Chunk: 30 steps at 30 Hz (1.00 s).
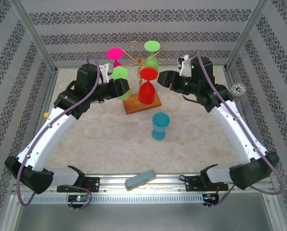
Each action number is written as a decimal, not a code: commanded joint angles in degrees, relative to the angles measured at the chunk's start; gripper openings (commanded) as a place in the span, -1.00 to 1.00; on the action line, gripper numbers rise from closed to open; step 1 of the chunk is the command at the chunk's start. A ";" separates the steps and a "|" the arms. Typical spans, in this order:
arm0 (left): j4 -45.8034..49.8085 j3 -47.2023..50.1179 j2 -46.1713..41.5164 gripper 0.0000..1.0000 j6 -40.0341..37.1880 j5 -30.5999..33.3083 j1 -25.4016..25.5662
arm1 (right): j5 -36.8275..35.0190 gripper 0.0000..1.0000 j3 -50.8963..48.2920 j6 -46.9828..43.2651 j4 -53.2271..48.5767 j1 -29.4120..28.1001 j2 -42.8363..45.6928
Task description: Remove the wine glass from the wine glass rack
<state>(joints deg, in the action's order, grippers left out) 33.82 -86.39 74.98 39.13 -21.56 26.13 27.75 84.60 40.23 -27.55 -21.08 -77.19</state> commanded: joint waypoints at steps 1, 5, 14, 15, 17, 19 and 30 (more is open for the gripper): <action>-0.52 -3.16 0.95 -0.11 -1.68 -2.49 -0.59 | 3.58 0.03 1.68 2.38 4.46 0.95 -1.95; -0.68 -4.57 1.99 -0.10 -2.04 -2.94 -0.64 | 3.71 -0.03 2.57 2.78 5.08 1.06 -3.55; -2.62 -3.83 1.58 -0.10 -1.41 -3.19 -0.72 | 4.07 -0.12 3.14 3.35 5.70 1.31 -5.13; -2.62 -3.78 1.51 -0.10 -1.43 -3.30 -0.66 | 4.07 -0.14 3.12 3.30 5.77 1.31 -5.23; -2.67 -3.64 1.47 -0.10 -1.43 -3.30 -0.68 | 3.90 -0.15 2.96 3.44 5.84 1.39 -5.39; -2.62 -3.56 1.27 -0.10 -1.43 -3.15 -0.77 | 3.82 -0.16 2.86 3.74 6.18 1.48 -5.63; -3.86 -3.04 0.96 -0.09 -1.26 -3.47 -1.58 | 4.86 -0.16 3.68 4.46 6.80 2.02 -7.56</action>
<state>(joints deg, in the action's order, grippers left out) 32.47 -89.43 76.88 38.74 -23.99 25.36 31.16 86.48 43.79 -22.68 -19.59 -84.07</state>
